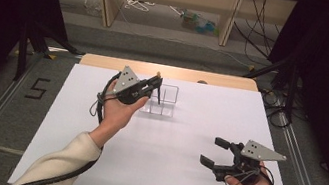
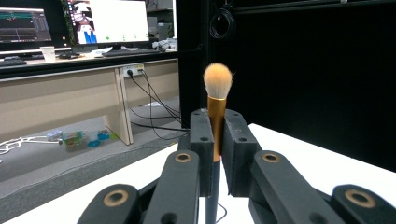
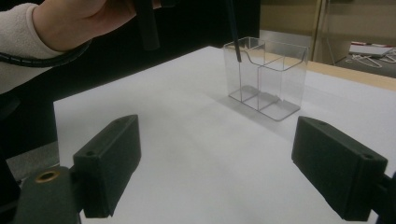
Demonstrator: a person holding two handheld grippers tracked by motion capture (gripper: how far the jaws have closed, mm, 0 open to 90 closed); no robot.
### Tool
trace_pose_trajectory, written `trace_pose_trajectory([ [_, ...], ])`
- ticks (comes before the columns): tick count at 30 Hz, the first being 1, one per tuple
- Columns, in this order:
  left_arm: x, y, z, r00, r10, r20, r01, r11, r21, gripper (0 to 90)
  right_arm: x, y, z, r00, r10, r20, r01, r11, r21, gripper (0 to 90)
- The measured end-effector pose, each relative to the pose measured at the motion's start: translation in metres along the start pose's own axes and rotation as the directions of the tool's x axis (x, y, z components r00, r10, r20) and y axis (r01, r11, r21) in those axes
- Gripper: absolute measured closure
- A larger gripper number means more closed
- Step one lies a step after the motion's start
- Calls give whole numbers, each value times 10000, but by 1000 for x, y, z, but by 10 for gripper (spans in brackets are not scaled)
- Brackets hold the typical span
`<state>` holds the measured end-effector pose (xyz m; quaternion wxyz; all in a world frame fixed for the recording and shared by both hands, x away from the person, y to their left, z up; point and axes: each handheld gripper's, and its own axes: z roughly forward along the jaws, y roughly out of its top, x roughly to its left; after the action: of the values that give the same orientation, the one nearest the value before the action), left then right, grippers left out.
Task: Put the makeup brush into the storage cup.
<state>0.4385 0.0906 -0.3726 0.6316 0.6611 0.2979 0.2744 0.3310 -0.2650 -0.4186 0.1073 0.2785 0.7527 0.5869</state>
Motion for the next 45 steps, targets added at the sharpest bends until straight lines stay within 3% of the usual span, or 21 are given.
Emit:
trace_pose_trajectory([
  [3, 0, 0, 1, 10000, -5, -5, 5, 10000, -24, 834, -1, 0, 1, 9998, -207, 39, 207, 9997, -118, 163],
  [7, 1, 1, 1, 10000, 41, -30, -41, 10000, -16, 834, -1, 1, -2, 9995, -239, 219, 234, 9995, 210, 163],
  [12, 2, 2, 2, 10000, 48, -43, -48, 10000, -69, 834, -1, 0, 2, 9998, -174, -9, 173, 9996, -217, 163],
  [13, 2, 2, 2, 10000, 44, -52, -44, 10000, -61, 834, -1, 0, 0, 9997, -216, 87, 216, 9998, -15, 163],
  [30, 4, 5, 6, 9998, 128, -149, -129, 9998, -117, 834, -1, 1, -2, 9994, -249, 222, 244, 9995, 198, 163],
  [31, 4, 5, 6, 9998, 128, -149, -129, 9998, -117, 834, -1, 0, 1, 9998, -204, 28, 205, 9997, -120, 163],
  [34, 5, 5, 7, 9998, 129, -154, -131, 9998, -131, 834, -1, 1, -2, 9994, -250, 218, 246, 9995, 201, 163],
  [35, 5, 5, 7, 9998, 152, -159, -154, 9998, -154, 834, -1, 0, 1, 9998, -179, -17, 178, 9996, -208, 163],
  [36, 5, 5, 8, 9997, 168, -154, -171, 9997, -171, 834, -1, 0, 1, 9998, -179, -17, 178, 9996, -208, 163],
  [38, 5, 4, 9, 9998, 134, -175, -137, 9998, -150, 834, -1, 1, -2, 9995, -242, 203, 238, 9995, 201, 163],
  [44, 7, 5, 10, 9994, 221, -255, -225, 9996, -163, 834, -1, 1, -2, 9995, -247, 213, 242, 9995, 209, 163],
  [45, 7, 5, 10, 9994, 221, -255, -225, 9996, -163, 833, -1, 0, 1, 9998, -192, 42, 193, 9997, -133, 163],
])
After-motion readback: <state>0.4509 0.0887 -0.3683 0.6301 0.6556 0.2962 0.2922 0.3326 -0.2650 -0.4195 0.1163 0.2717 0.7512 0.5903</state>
